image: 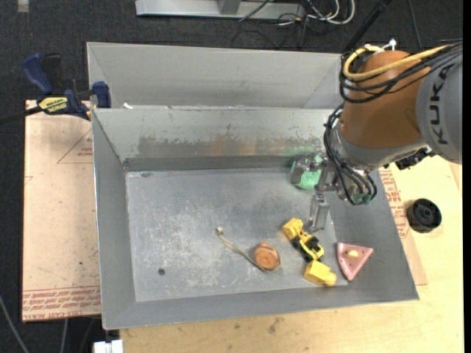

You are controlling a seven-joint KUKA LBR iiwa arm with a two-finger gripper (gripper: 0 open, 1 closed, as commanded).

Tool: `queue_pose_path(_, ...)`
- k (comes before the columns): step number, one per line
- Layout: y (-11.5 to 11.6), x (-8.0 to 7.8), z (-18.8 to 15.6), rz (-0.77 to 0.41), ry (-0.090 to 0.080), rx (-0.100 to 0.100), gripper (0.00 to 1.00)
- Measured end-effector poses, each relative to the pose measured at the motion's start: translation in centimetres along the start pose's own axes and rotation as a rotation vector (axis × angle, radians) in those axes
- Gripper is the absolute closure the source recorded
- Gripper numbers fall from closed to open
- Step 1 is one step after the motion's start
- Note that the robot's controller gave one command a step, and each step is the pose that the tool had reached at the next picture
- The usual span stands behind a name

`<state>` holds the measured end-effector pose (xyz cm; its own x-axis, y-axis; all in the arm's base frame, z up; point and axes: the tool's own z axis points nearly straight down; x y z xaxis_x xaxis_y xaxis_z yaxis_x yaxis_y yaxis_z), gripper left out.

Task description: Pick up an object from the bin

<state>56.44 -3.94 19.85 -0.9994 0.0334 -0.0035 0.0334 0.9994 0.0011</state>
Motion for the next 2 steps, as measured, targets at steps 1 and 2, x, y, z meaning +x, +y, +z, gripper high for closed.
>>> queue_pose_path(1, -1.1, 1.2, 3.3, -0.055, -0.006, 0.0, 0.0)
queue_pose_path(2, -1.8, 2.9, 8.2, -0.013, 0.0, 0.0, 0.0)
